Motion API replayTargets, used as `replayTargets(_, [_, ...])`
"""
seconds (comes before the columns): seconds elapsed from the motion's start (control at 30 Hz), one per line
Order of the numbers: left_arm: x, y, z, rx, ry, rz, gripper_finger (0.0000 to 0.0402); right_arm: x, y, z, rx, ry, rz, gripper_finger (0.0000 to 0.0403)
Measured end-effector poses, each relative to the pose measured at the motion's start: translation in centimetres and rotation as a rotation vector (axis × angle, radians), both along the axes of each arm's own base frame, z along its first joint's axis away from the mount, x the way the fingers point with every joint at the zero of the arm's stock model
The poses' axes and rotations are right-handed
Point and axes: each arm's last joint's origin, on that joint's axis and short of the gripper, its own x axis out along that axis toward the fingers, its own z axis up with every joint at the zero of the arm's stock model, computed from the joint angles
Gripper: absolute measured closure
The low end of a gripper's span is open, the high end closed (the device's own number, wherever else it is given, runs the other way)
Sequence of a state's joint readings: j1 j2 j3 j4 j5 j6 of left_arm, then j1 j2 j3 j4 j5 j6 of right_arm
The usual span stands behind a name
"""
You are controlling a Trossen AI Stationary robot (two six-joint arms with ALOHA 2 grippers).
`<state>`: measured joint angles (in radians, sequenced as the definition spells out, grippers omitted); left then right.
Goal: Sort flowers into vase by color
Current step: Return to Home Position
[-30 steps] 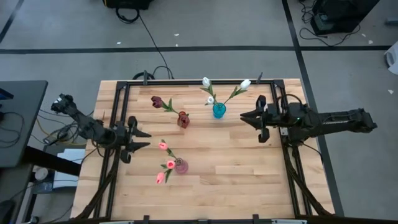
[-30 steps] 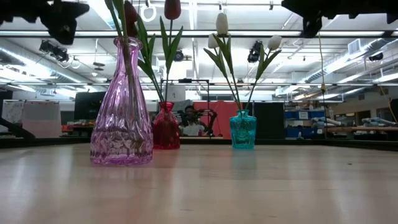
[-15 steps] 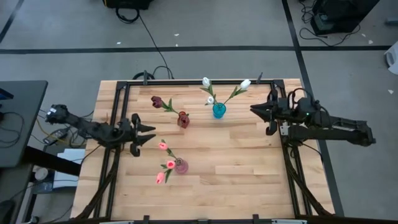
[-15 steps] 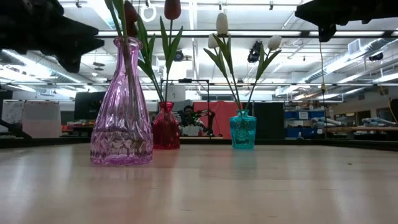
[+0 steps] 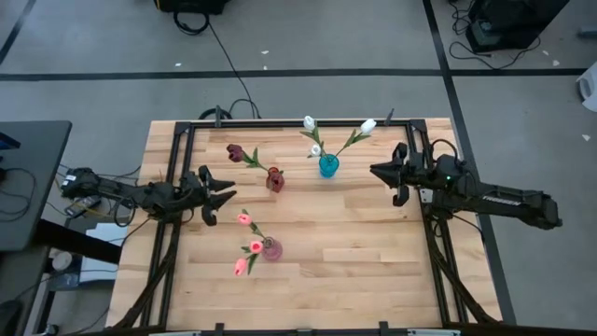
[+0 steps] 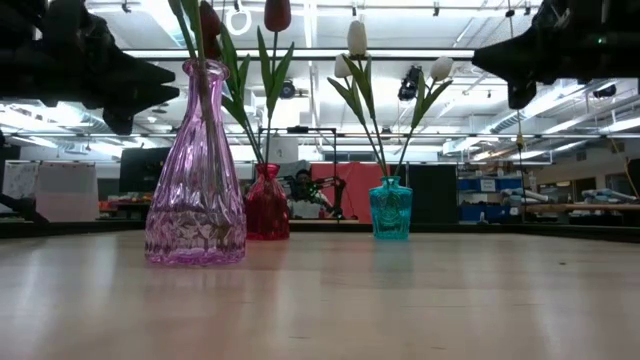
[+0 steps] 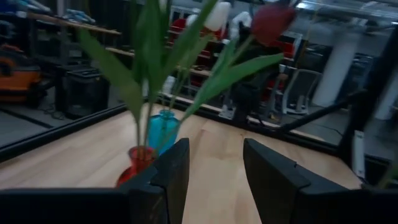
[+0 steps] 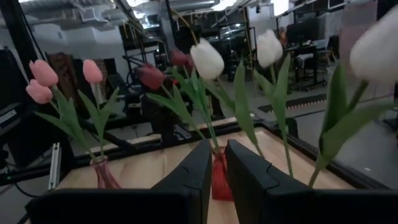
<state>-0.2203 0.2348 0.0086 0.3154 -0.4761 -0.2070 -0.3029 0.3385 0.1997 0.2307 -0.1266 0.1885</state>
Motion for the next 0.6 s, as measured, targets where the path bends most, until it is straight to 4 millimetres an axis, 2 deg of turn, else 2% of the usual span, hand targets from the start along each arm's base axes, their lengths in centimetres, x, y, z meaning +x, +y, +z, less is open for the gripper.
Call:
replayTargets(0.2, [0.0, 0.4, -0.1, 0.012, 0.014, 0.099, 0.0246, 0.0, 0.0, -1.4, -0.006, -0.049, 0.048, 0.0341])
replayTargets(0.4, [0.0, 0.4, -0.5, 0.038, 0.060, 0.099, 0.0246, 0.0, 0.0, -2.6, 0.020, -0.038, 0.051, 0.0342])
replayTargets(0.6, [-0.2, 0.5, -0.4, 0.072, 0.059, 0.117, 0.0245, -1.2, 0.1, -0.7, 0.006, -0.036, 0.022, 0.0342])
